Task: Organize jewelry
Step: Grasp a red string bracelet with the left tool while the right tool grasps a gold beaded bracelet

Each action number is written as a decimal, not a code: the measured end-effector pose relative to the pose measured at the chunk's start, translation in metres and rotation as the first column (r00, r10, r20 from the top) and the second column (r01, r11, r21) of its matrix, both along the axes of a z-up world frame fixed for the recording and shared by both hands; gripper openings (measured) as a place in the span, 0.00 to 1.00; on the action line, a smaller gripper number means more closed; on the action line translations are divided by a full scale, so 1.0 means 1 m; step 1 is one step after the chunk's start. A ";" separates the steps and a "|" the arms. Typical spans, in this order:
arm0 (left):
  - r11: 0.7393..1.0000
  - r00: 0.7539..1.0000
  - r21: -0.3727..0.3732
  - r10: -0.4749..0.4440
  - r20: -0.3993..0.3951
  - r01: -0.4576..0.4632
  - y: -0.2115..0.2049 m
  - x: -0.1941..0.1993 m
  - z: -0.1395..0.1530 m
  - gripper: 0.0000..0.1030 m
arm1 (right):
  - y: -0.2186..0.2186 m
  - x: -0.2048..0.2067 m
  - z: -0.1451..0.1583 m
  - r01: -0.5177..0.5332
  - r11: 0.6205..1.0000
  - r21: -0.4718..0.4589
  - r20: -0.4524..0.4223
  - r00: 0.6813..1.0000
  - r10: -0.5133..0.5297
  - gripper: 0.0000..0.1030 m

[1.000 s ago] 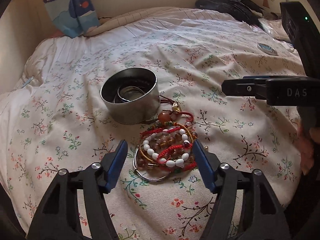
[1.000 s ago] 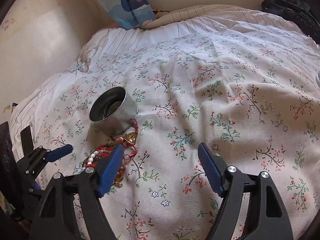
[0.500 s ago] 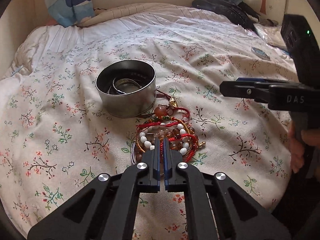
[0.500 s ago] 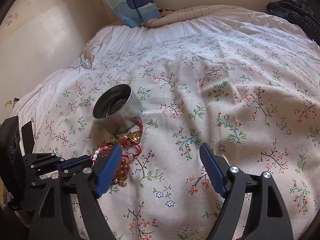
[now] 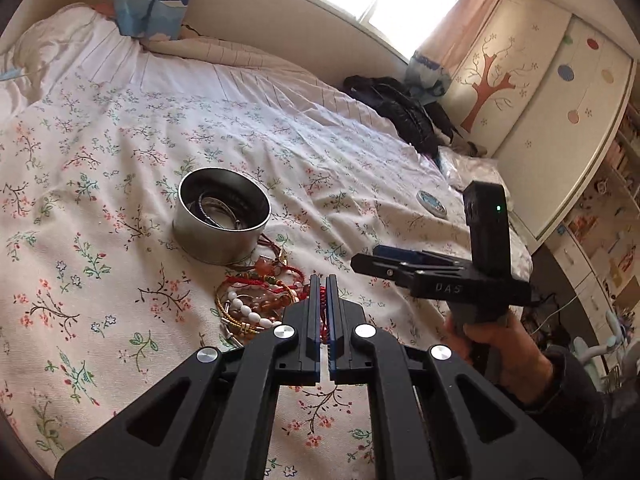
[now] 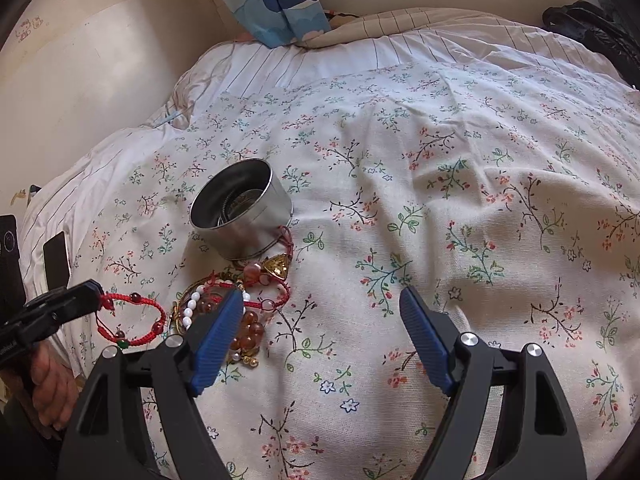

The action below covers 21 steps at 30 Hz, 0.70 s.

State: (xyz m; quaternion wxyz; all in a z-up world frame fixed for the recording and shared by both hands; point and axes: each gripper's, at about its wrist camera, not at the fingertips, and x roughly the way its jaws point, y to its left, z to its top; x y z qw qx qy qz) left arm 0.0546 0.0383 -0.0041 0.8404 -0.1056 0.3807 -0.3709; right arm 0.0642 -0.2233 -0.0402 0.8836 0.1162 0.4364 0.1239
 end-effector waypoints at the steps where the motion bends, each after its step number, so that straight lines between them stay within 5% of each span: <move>1: 1.000 1.000 0.008 0.026 -0.005 -0.026 0.004 0.002 -0.001 0.02 | 0.005 -0.001 0.001 -0.017 1.000 -0.007 0.005 1.000 0.017 0.75; 10: 0.967 0.973 0.137 0.224 -0.057 -0.215 0.031 0.024 -0.018 0.02 | 0.056 -0.002 -0.001 -0.217 0.974 -0.062 0.015 0.976 0.219 0.74; 14: 0.958 0.970 0.180 0.237 -0.049 -0.225 0.030 0.027 -0.022 0.03 | 0.065 0.008 -0.007 -0.253 0.967 -0.017 -0.013 0.968 0.252 0.49; 21: 0.953 0.971 0.212 0.233 -0.047 -0.219 0.026 0.029 -0.025 0.03 | 0.076 0.031 -0.025 -0.258 0.966 0.023 -0.100 0.961 0.259 0.29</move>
